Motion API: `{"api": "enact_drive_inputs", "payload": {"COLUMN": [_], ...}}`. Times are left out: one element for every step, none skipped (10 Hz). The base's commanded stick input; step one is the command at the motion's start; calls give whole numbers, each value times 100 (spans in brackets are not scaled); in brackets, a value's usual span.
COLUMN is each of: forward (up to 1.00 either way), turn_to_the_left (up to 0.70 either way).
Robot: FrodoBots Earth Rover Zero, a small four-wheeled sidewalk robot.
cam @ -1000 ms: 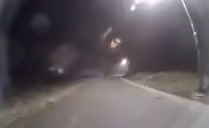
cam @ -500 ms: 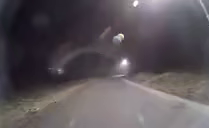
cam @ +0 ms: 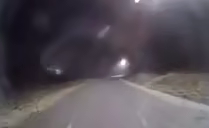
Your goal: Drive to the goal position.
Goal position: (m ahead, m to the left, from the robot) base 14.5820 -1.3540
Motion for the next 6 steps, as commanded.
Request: {"api": "enact_drive_inputs", "payload": {"forward": [100,100,100,100,100,100], "turn_to_the_left": [-4,-4,-4,-4,-4,-4]}}
